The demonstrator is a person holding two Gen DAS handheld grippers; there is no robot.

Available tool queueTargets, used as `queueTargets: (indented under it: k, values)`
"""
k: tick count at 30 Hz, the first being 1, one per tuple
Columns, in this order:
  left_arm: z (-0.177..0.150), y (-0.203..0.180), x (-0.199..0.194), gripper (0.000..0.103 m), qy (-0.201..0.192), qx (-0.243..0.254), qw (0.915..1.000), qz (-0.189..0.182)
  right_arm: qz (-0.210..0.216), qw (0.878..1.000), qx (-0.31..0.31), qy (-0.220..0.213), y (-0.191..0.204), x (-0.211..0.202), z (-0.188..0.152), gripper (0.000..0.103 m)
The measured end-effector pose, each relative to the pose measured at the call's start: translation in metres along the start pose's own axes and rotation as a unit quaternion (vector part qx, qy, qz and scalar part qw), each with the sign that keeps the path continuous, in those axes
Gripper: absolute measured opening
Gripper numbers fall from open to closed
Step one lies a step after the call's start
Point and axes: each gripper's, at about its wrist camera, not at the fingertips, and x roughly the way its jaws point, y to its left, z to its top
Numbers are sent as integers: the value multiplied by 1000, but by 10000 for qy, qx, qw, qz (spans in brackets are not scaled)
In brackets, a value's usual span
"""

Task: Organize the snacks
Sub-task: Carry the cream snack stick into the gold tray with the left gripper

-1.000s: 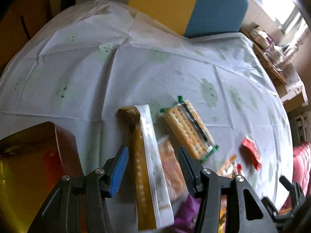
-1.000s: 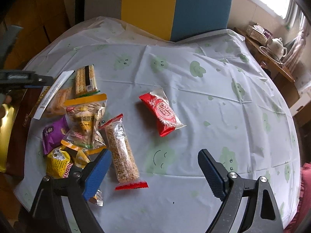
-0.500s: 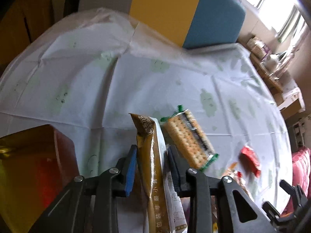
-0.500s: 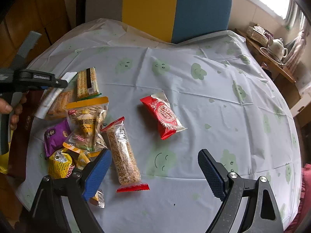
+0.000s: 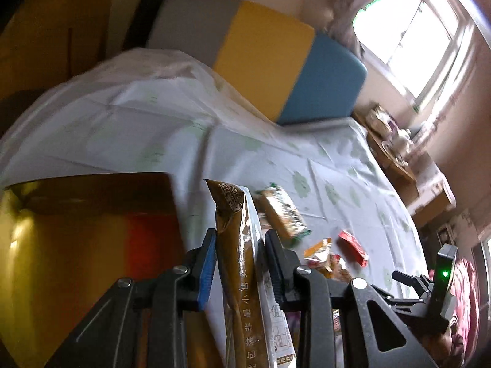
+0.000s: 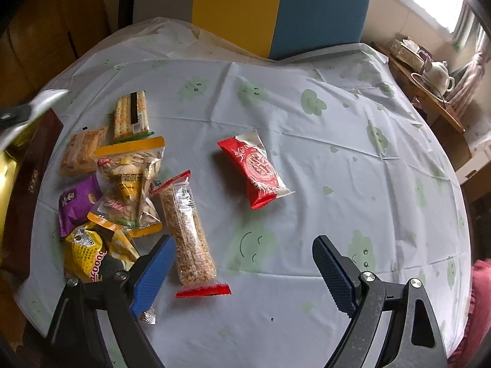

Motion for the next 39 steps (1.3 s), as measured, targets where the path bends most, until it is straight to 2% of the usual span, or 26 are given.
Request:
queueTargets:
  k: [7,12,17,22,34,39]
  values:
    - [-24,72,-41,31,-259,-662,9957,599,45,9999,98,-68,-2,-3,1,91]
    - [-47,107,-34,31,27,-1017,9914,819,137,9996,214,-82,-5,-3,2,90]
    - [-62,110,-15,31,246,-1193,9887,876,168,9994,309,-51,-7,-2,1,90]
    - [-66,106,-9,31,259,-1176,9888,884,262,9989,383,-75,-10,-2,1,89]
    - [-69,104,10,32,416,-967,9902,920,732,9965,379,102,-3,6,-1,72]
    - [-77,104,24,32,749,-972,9884,894,740,9970,114,198,12,16,-1,67]
